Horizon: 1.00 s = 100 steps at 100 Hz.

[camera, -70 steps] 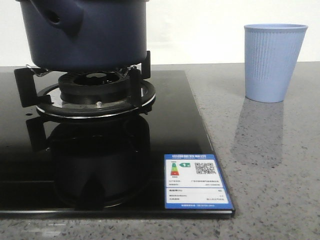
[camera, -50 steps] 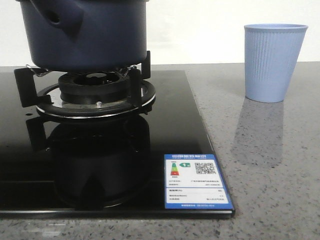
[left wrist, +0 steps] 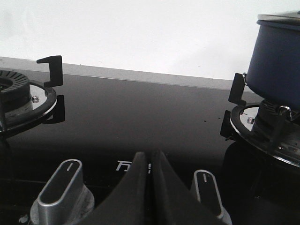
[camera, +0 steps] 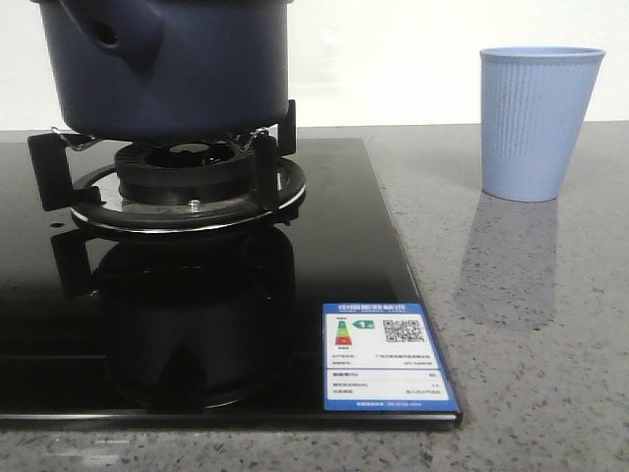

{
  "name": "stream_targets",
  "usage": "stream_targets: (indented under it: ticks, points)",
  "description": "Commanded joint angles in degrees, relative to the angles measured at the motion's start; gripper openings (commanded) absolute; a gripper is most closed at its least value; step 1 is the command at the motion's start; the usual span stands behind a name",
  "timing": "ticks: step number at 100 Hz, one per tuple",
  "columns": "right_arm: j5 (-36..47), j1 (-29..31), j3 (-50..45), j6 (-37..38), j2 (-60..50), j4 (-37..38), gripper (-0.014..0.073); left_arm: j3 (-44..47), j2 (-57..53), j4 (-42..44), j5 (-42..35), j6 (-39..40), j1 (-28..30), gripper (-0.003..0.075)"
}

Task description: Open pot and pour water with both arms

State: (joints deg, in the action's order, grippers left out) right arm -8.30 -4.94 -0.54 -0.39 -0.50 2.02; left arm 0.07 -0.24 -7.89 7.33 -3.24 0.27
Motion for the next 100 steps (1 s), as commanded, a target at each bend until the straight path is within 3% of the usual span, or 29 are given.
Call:
stream_targets:
  ticks: [1, 38, 59, 78, 100]
  points:
    - [4.51, 0.07, -1.53, -0.43, -0.55, 0.24, -0.0066, 1.9, -1.44, -0.14, -4.52, 0.63, -0.36, -0.0019]
    - [6.03, 0.07, -1.53, -0.43, -0.55, -3.47, -0.0066, 1.9, -1.44, -3.97, -5.44, 0.63, -0.36, -0.0019]
    - [9.45, 0.07, -1.53, -0.43, -0.55, -18.31, -0.0066, 1.9, -1.44, -17.73, -7.33, 0.63, -0.36, -0.0019]
    - [9.72, 0.07, -1.44, -0.3, -0.55, -30.39, -0.0066, 1.49, -1.44, -35.52, -9.71, 0.63, -0.36, -0.0019]
    - [3.28, 0.07, 4.63, -0.75, -0.55, -30.79, -0.0054, -4.28, -1.33, -33.2, -4.76, 0.4, -0.36, -0.0019]
